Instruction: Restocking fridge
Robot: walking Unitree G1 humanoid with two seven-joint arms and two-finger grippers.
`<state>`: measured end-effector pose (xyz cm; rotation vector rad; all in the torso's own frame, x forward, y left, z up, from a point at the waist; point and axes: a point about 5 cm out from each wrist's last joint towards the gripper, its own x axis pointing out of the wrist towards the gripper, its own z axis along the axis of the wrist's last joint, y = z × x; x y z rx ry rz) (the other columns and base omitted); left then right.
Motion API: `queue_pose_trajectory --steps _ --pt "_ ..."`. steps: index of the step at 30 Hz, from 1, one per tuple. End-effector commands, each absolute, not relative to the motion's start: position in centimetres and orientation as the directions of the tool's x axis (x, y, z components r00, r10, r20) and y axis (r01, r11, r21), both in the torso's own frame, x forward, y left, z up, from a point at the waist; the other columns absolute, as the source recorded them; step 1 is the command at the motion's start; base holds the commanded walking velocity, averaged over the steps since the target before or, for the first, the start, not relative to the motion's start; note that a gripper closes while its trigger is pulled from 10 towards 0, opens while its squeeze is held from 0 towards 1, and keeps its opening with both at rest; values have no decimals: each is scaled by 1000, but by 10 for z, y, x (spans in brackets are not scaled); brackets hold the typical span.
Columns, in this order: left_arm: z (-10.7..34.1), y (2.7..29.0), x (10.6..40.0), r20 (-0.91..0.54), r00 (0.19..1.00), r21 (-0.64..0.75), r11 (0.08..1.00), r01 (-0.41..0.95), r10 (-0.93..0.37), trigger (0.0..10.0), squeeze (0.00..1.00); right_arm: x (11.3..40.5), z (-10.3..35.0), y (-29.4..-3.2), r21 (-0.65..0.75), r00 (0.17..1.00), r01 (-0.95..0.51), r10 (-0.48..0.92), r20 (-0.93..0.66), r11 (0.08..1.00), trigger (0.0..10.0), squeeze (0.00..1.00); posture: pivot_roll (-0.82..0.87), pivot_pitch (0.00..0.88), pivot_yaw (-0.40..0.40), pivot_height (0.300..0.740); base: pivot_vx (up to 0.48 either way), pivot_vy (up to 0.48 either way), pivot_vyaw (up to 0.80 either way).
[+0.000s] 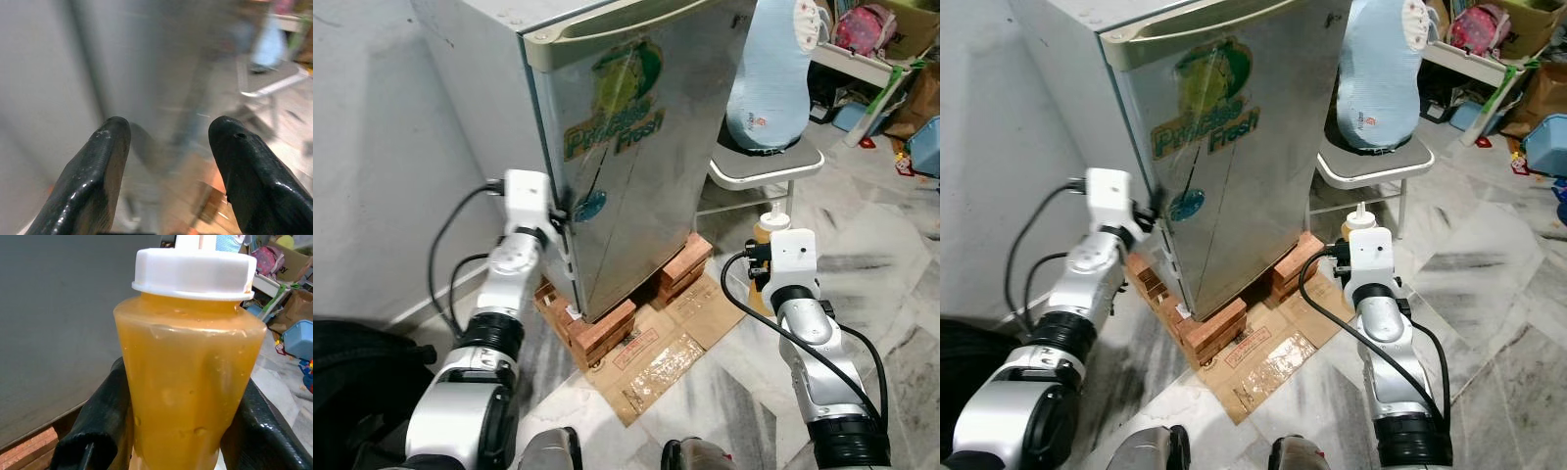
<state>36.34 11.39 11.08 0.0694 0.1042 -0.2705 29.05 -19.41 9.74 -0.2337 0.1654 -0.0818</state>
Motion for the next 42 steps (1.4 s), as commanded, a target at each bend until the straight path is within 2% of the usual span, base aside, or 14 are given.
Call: queue_pose_trajectory --steps 1,2,3,9,16,19,24,26,29,30,32,35,42 --pt "111 101 362 -111 929 78 928 363 -354 10000 0 293 102 -194 -235 987 62 -95 -130 970 10000 0 -36 63 -15 740 0 0 0" --pt "111 101 362 -111 929 78 928 363 -354 10000 0 293 102 -194 -235 987 62 -95 -130 970 10000 0 -36 63 -15 740 0 0 0" --pt "108 90 359 -114 899 91 897 432 -422 10000 0 293 102 -194 -234 987 62 -95 -132 970 10000 0 -35 61 -14 740 0 0 0" --pt "105 61 344 -113 781 93 776 624 -614 10000 0 293 101 -194 -236 986 65 -99 -136 969 10000 0 -34 59 -13 740 0 0 0" --pt "102 42 332 -107 708 104 701 706 -698 10000 0 292 99 -198 -252 981 97 -135 -138 963 10000 0 -32 58 -11 740 0 0 0" --pt "101 45 332 -105 748 127 737 664 -655 10000 0 291 97 -200 -247 977 114 -153 -147 962 10000 0 -35 58 -6 740 0 0 0" --pt "97 64 325 -63 836 120 828 548 -545 10000 0 288 96 -203 -246 977 116 -156 -149 962 10000 0 -32 63 2 740 0 0 0" --pt "96 86 319 -36 904 118 896 428 -427 10000 0 286 94 -202 -241 976 115 -155 -155 964 10000 0 -28 65 7 740 0 0 0" --pt "98 97 315 -23 929 136 919 370 -370 10000 0 286 94 -202 -239 976 114 -154 -156 964 10000 0 -23 67 10 740 0 0 0" --pt "98 114 310 -21 958 131 949 287 -287 10000 0 285 93 -201 -236 976 112 -152 -159 965 10000 0 -18 68 11 740 0 0 0" --pt "98 122 306 -19 969 128 961 247 -246 10000 0 285 92 -200 -236 975 110 -151 -162 966 10000 0 -18 68 11 740 0 0 0" --pt "91 150 290 -42 991 81 989 127 -124 10000 0 286 90 -197 -223 975 99 -139 -171 970 10000 0 0 73 6 740 0 0 0" --pt "90 150 285 -64 993 91 990 105 -100 10000 0 290 91 -193 -219 978 83 -122 -167 972 10000 0 9 75 3 740 0 -234 -379"
